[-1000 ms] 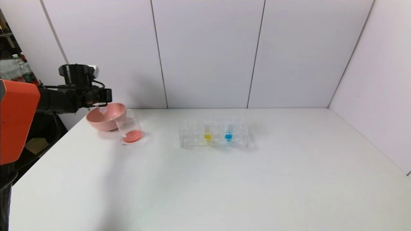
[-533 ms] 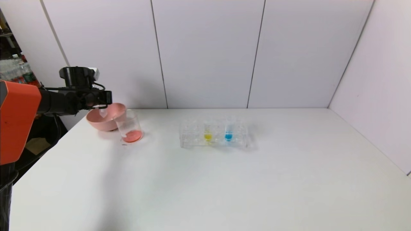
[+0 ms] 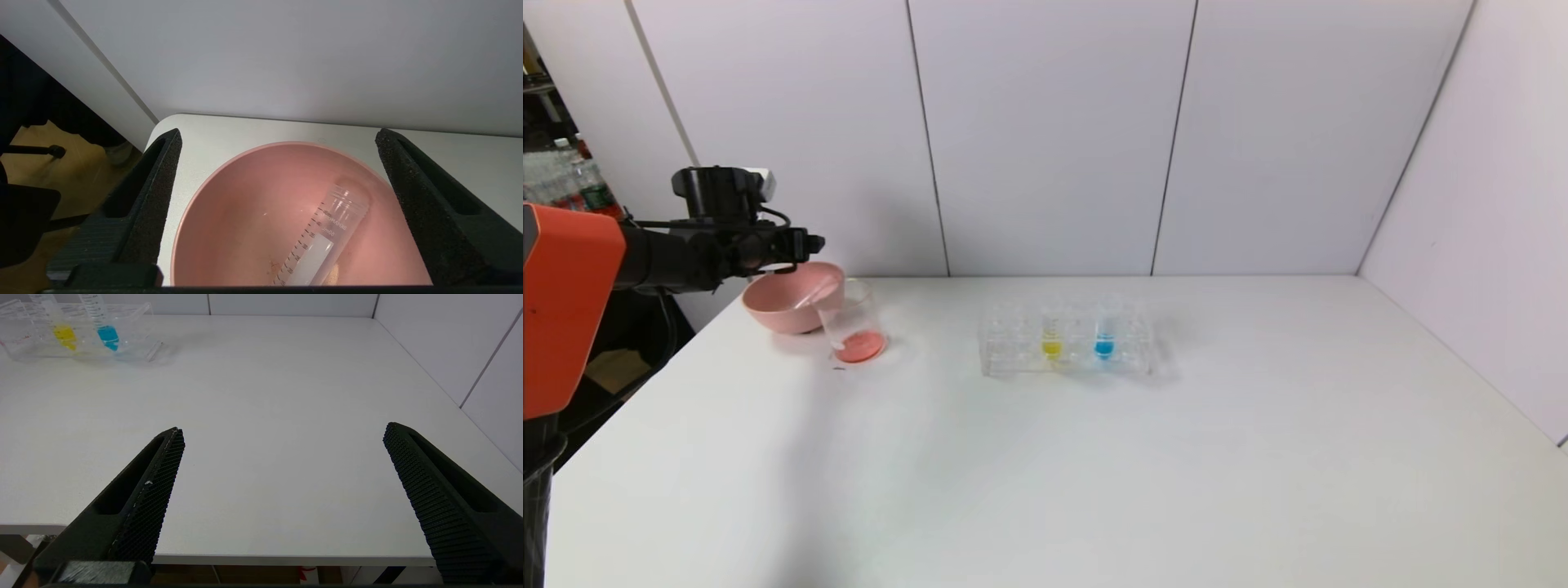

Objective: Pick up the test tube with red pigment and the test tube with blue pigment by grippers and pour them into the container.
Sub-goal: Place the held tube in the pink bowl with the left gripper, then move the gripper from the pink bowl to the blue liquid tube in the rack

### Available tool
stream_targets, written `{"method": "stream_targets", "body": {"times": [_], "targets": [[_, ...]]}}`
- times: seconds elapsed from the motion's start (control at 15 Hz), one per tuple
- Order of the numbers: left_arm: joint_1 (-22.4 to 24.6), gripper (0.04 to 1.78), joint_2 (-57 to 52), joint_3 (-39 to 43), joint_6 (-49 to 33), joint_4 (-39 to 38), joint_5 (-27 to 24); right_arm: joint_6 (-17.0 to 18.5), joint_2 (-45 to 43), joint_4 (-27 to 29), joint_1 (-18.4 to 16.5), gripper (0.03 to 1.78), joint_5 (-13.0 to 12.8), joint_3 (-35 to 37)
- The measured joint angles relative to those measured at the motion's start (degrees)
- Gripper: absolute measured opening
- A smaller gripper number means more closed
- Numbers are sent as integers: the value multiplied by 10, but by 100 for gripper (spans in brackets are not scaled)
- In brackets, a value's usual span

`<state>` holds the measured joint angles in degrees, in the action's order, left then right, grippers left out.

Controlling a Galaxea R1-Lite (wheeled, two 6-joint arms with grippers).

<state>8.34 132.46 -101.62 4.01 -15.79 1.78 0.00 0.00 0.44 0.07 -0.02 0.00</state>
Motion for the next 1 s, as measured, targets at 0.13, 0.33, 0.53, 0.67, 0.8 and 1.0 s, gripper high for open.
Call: {"method": "stream_targets", "body": {"times": [0.13, 0.33, 0.53, 0.67, 0.8, 1.0], "targets": [[0, 177, -13, 14, 0, -17, -1, 0, 0, 0, 0, 177, 0, 0], [-2, 177, -43, 43, 0, -27, -1, 0, 0, 0, 0, 177, 0, 0], [-8, 176, -86, 87, -2, -42, -1, 0, 0, 0, 0, 177, 0, 0], [-19, 176, -120, 125, -11, -55, -5, 0, 0, 0, 0, 177, 0, 0], [-31, 176, -156, 170, -16, -71, -10, 0, 0, 0, 0, 177, 0, 0], [-48, 176, -224, 256, -19, -96, -11, 0, 0, 0, 0, 177, 0, 0]]}}
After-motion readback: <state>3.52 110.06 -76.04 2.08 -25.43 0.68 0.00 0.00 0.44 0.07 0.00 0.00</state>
